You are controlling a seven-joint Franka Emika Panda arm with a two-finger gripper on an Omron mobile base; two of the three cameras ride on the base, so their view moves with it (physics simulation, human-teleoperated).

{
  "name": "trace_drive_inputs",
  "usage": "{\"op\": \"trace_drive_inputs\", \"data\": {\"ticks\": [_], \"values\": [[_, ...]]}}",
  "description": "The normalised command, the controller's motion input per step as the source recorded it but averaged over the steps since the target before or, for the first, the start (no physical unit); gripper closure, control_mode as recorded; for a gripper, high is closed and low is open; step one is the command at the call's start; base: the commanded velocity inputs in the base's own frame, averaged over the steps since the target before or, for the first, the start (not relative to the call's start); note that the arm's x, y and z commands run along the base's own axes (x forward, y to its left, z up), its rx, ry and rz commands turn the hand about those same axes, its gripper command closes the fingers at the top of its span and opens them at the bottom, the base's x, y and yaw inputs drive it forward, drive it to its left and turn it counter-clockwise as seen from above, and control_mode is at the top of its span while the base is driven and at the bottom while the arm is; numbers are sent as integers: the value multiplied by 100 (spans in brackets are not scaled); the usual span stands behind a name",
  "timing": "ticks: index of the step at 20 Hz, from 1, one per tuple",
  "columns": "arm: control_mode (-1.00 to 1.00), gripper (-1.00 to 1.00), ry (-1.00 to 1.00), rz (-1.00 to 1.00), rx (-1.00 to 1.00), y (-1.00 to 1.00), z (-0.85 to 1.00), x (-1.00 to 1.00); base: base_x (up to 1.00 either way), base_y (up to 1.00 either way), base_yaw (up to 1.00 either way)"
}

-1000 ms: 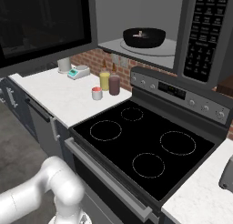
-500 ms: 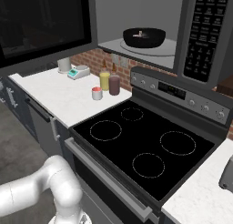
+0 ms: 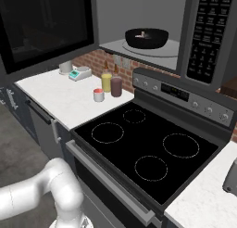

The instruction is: Pick the garlic from the sink and place it in the bowl. Then pick the bowl and place it in the microwave. Then close the microwave door and press the start button.

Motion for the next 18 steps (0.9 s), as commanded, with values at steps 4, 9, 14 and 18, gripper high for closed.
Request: {"op": "trace_drive_inputs", "data": {"ticks": [4, 9, 14, 18], "values": [[-100, -100, -33, -6, 20, -96, 1, -31, 0, 0, 0], [-100, -100, -18, -3, 22, -99, 0, -10, 0, 0, 0], [-100, -100, -11, -1, 22, -100, 0, -5, 0, 0, 0], [-100, -100, -10, 0, 20, -92, 0, -1, 0, 0, 0]]}}
